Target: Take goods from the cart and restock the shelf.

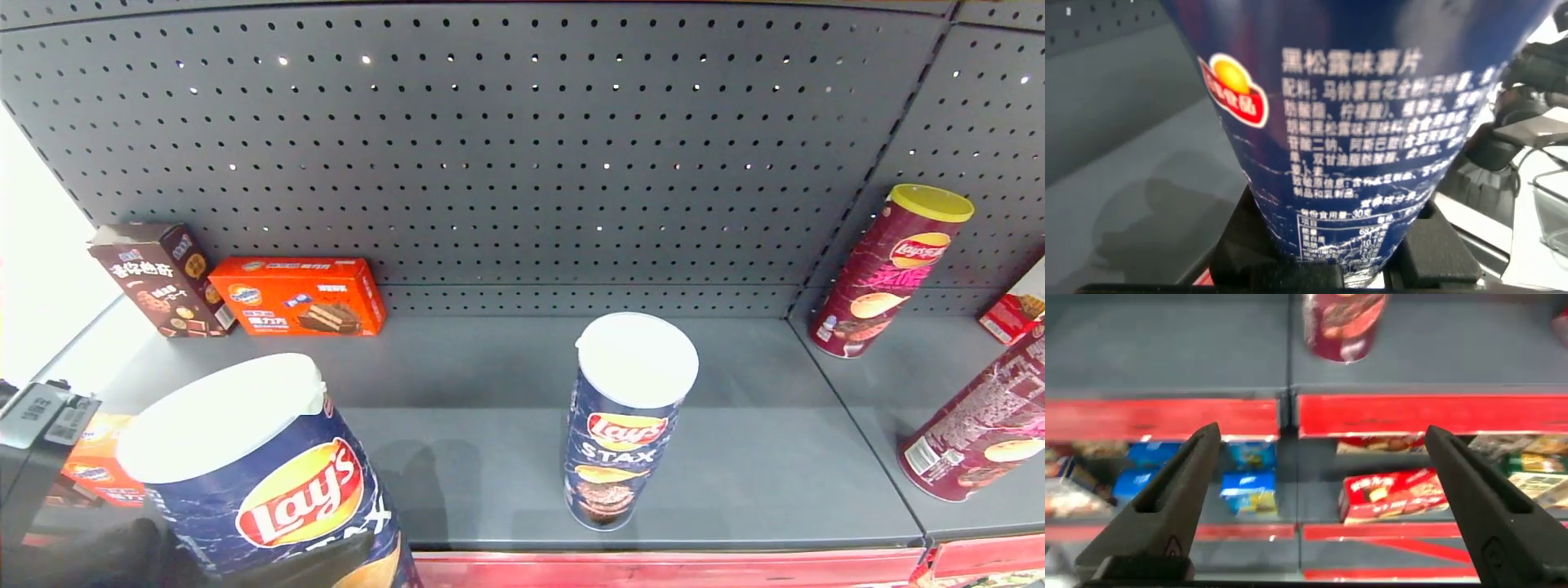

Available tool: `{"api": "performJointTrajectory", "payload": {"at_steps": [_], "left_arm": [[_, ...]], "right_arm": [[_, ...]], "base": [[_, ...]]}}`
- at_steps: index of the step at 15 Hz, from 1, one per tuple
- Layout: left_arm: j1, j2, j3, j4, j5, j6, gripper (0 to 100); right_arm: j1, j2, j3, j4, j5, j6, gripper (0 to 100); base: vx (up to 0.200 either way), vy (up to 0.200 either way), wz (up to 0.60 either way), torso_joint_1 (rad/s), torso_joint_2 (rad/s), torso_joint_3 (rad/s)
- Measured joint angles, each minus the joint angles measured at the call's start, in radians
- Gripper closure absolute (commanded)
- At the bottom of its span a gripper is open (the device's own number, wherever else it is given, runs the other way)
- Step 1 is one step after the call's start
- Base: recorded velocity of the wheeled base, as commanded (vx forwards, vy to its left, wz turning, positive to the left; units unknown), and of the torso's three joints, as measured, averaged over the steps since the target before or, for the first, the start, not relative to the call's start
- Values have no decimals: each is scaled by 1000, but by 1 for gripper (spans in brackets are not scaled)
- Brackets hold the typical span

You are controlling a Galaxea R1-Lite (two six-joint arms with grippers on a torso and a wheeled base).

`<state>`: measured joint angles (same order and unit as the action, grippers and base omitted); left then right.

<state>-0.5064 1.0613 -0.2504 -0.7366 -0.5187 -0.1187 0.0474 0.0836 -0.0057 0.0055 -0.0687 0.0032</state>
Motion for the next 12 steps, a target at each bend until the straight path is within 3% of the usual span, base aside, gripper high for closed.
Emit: {"api": "performJointTrajectory", "payload": {"at_steps": [7, 12], "left_arm": [[-11, 20, -107, -4, 1, 6, 100], [-23, 101, -199, -3, 30, 40, 100]], "right_arm": [[-49, -79, 5, -4, 4, -1, 0], [-49, -83, 6, -4, 4, -1, 0]], "base": [[0, 0, 0, 0, 0, 0], [0, 0, 0, 0, 0, 0]]}}
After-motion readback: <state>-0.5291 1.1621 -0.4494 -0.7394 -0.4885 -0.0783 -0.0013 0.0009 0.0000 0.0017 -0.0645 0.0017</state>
